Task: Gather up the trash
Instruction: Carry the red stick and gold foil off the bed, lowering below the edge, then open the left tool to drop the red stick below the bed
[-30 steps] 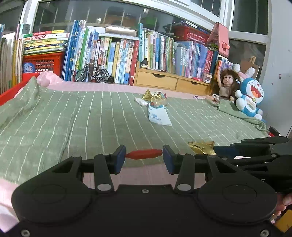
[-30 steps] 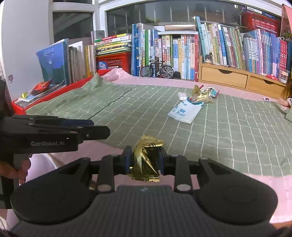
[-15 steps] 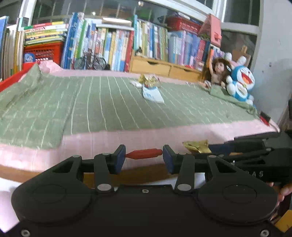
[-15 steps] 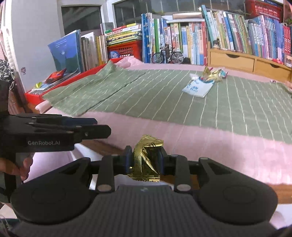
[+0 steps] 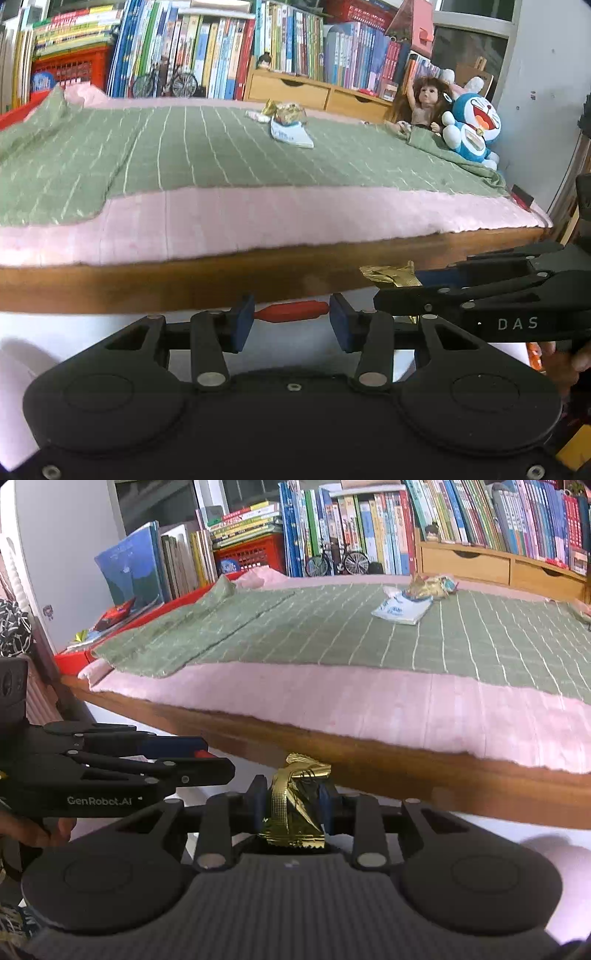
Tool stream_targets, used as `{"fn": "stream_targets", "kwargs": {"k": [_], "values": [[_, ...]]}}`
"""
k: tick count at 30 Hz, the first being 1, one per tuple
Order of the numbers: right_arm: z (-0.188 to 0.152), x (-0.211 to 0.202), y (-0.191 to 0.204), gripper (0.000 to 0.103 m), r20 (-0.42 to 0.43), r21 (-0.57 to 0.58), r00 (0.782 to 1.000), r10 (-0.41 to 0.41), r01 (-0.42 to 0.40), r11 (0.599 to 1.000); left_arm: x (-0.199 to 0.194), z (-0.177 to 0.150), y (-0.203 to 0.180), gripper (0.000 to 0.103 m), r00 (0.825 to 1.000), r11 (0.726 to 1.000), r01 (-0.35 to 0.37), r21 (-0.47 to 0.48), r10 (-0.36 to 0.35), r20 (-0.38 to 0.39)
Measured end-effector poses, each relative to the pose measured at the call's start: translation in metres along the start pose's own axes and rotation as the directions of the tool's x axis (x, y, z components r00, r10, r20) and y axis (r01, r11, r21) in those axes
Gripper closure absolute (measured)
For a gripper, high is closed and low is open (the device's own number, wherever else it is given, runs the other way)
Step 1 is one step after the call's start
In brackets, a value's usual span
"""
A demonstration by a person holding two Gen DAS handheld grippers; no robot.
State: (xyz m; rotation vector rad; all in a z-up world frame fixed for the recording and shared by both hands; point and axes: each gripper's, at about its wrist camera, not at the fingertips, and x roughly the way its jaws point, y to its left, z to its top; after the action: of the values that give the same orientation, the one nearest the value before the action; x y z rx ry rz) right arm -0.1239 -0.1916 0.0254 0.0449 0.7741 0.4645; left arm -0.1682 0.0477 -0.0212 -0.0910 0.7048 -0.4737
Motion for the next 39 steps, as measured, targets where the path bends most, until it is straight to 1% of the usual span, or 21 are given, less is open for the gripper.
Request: {"fn": "stream_targets", "kwargs": {"k": [5,13,19,24,29,30,32,33,34,36,39], "values": [[-0.013,0.007,-0.004,0.069,-0.049,0.026,0.999,-0.009,0.01,1.0,0.007,-0.007,0.006,0.061,0.999,1.0,-0.014,-0.014,0.014,-0.037],[-0.032,0.015,-0.004,0.069,-0.096,0.08,0.995,0.01,-0.002,0.997,0.024,-0.027,0.01,0.061,0.991,1.0,-0.006,-0.027,0.002,-0.136],[-0.033,0.016,-0.006,0.069,-0.106,0.092,0.994,-0.025,0.035,0.995,0.031,-0.032,0.011,0.061,0.987,0.999,-0.003,-0.032,-0.002,-0.163],[-0.034,0.016,-0.006,0.069,-0.106,0.09,0.994,-0.027,0.037,0.995,0.037,-0.034,0.011,0.06,0.982,0.999,0.01,-0.04,-0.018,-0.187],[-0.037,0.015,-0.008,0.069,-0.115,0.102,0.993,-0.027,0.039,0.994,0.043,-0.035,0.007,0.061,0.98,0.999,0.011,-0.03,-0.016,-0.2],[-0.037,0.015,-0.009,0.069,-0.115,0.104,0.993,-0.027,0.039,0.994,0.044,-0.035,0.008,0.059,0.98,0.999,0.009,-0.032,-0.015,-0.198],[-0.037,0.014,-0.01,0.069,-0.115,0.108,0.993,-0.028,0.04,0.993,0.045,-0.035,0.008,0.04,0.981,0.999,0.0,-0.035,-0.006,-0.195],[-0.038,0.014,-0.01,0.069,-0.115,0.11,0.993,-0.028,0.041,0.993,0.046,-0.035,0.007,0.017,0.981,1.0,-0.008,-0.026,0.003,-0.196],[-0.038,0.014,-0.011,0.069,-0.115,0.112,0.993,-0.027,0.04,0.993,0.046,-0.035,0.005,0.002,0.982,1.0,-0.021,-0.014,0.018,-0.19],[-0.037,0.015,-0.012,0.069,-0.117,0.116,0.993,-0.026,0.039,0.993,0.044,-0.036,0.003,0.0,0.983,0.999,-0.044,0.013,0.046,-0.175],[-0.035,0.017,-0.011,0.068,-0.116,0.11,0.993,-0.025,0.038,0.993,0.046,-0.036,0.006,0.0,0.979,0.998,-0.057,0.008,0.057,-0.196]]}}
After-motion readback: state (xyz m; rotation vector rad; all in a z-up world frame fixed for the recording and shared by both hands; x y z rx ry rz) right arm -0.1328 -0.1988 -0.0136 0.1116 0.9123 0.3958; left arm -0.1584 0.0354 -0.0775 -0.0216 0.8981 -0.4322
